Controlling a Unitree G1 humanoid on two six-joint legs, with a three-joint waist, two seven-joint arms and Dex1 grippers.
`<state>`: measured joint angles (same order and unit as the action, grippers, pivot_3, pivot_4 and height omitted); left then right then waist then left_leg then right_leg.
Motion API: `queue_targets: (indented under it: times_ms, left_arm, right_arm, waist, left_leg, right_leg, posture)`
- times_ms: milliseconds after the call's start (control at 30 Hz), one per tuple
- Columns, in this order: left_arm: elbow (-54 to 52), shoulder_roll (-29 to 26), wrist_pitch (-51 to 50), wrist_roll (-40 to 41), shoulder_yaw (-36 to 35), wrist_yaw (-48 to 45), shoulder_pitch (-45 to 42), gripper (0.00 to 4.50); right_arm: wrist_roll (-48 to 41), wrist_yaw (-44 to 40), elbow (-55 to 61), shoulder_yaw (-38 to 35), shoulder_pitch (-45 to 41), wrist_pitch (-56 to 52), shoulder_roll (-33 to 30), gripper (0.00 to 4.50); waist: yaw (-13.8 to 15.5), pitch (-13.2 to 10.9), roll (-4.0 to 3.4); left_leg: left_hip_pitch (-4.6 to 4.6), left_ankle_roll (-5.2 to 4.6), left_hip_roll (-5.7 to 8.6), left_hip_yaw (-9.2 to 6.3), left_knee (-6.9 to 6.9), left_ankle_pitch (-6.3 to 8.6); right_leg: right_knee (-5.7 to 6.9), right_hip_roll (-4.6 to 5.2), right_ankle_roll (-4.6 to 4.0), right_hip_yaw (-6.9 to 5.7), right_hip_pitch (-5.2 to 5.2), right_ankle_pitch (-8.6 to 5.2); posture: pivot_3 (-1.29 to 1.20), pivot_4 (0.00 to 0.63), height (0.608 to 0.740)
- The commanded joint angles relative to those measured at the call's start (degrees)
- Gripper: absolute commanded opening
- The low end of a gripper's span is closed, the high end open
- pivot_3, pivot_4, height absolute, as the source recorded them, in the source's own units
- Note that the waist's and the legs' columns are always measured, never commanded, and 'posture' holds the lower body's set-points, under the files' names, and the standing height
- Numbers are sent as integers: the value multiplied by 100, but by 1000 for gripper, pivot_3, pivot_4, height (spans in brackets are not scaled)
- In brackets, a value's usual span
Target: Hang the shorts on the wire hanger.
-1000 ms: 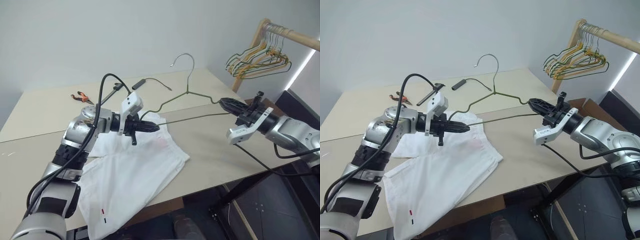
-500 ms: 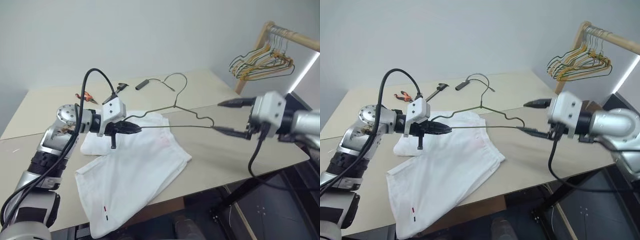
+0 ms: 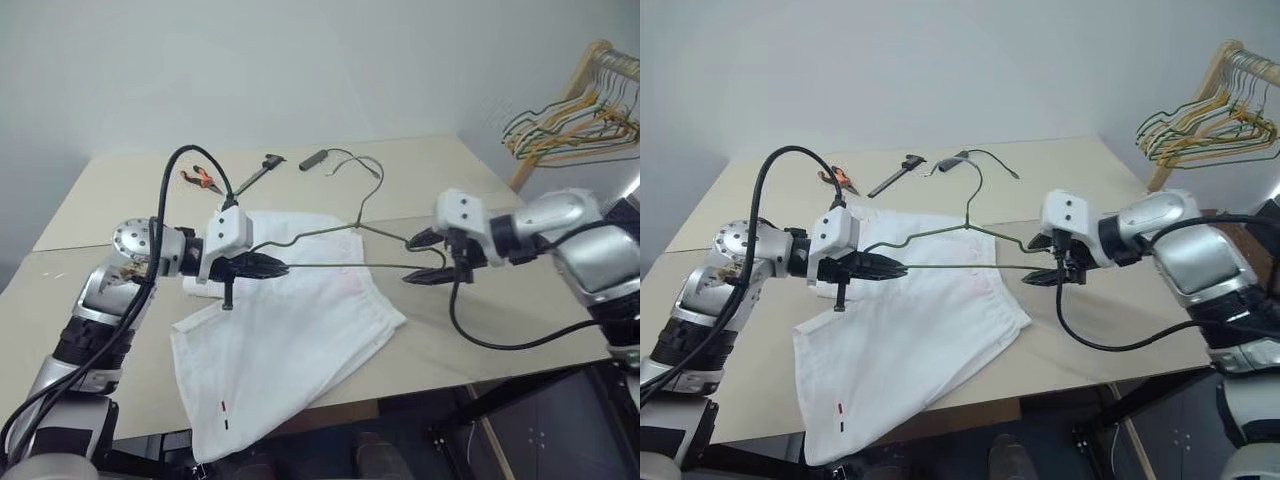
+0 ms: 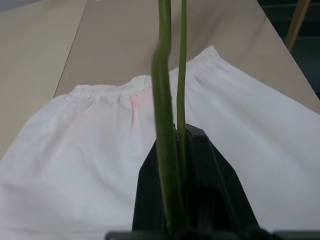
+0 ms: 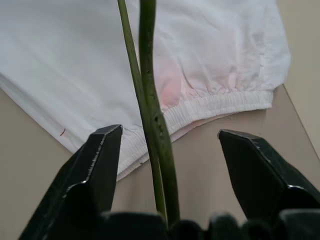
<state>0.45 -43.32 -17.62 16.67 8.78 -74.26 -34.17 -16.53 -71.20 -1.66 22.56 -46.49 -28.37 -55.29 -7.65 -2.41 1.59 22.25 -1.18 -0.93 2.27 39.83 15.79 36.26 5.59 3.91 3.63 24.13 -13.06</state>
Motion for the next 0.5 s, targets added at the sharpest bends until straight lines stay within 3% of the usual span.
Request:
queue_targets:
  times_ms: [33, 267, 400, 500]
  left_arm:
    - [-208, -94, -1, 54, -161, 23, 18, 0]
    - [-283, -79, -66, 114, -165, 54, 3, 0]
    - [-315, -46, -166, 195, -190, 70, 36, 0]
    - [-293, -10, -329, 516, -331, -84, 101, 773]
  right_arm:
    - [338, -258, 4, 42, -302, -112, 95, 2535]
    - [792, -455, -92, 71, -298, 13, 295, 40]
    - [827, -454, -19, -57, -86, -20, 249, 10]
    - [724, -361, 147, -281, 169, -174, 184, 0]
  waist:
    - [40, 0, 0]
    - [79, 0, 0]
    - [76, 0, 0]
    - [75, 0, 0]
  left_leg:
    - [0, 0, 0, 1, 2, 0]
    - [3, -1, 1, 2, 2, 0]
    - [3, -1, 1, 2, 3, 0]
    - [2, -1, 0, 1, 5, 1]
  right_leg:
    - [-2, 0, 1, 0, -2, 3]
    - [-5, -3, 1, -1, -1, 5]
    - [-4, -3, 1, -1, -1, 5]
    - [-3, -4, 1, -2, -4, 5]
  posture:
    - [-95, 0, 740]
    - [-88, 0, 740]
    - [-93, 0, 740]
    - [-97, 0, 740]
